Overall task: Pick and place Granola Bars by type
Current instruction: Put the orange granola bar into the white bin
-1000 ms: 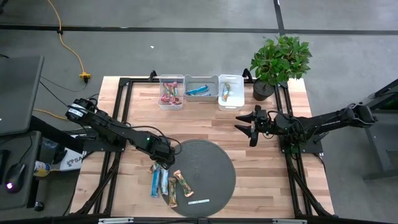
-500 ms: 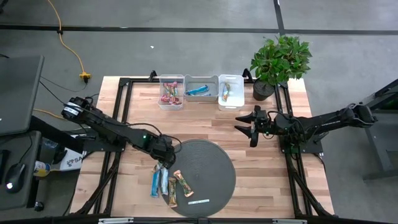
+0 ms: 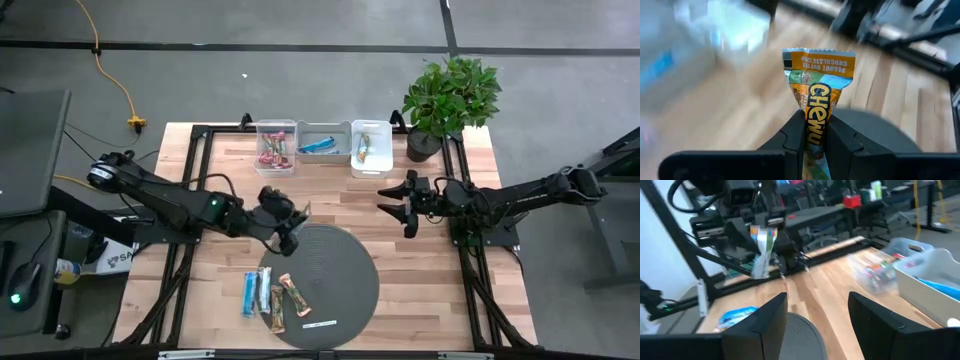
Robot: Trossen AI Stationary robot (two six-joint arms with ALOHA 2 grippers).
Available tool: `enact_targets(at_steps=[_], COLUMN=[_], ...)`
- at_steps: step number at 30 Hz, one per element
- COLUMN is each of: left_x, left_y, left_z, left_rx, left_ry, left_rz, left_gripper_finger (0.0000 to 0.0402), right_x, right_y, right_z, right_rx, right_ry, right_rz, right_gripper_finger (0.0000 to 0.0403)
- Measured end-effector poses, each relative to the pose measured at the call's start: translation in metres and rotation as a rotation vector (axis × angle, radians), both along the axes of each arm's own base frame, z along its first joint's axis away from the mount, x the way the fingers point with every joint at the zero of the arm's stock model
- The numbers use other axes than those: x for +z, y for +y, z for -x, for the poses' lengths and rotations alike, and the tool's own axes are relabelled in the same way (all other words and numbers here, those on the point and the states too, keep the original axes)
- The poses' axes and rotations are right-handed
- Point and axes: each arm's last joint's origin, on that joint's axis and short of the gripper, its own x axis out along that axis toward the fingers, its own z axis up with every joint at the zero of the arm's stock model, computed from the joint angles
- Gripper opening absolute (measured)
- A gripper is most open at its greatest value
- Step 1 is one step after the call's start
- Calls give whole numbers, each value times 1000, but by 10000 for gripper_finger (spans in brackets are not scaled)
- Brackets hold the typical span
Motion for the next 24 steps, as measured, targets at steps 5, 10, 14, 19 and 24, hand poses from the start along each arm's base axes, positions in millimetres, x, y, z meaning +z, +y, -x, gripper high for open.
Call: enact_targets(at_steps=[5,10,14,19,24], left_x=[29,46,55,65,57], left_y=[14,42,65,90,105], left_z=[-16,-28,-32,-43,-55], left_rx=[-91,-194,-336,-542,-667], left_ry=[-179,-335,-449,-667,-726], left_rz=[-147,-180,-152,-63,30], left_gripper_finger=[50,50,50,50,50], right_x=[5,10,20,33,57], right_y=[1,2,2,2,5], right_z=[0,0,1,-5,-25], right_rx=[46,55,57,55,83], right_ry=[-51,-109,-201,-222,-228], right_rz=[1,0,18,46,113], right_gripper_finger=[195,195,195,195,195])
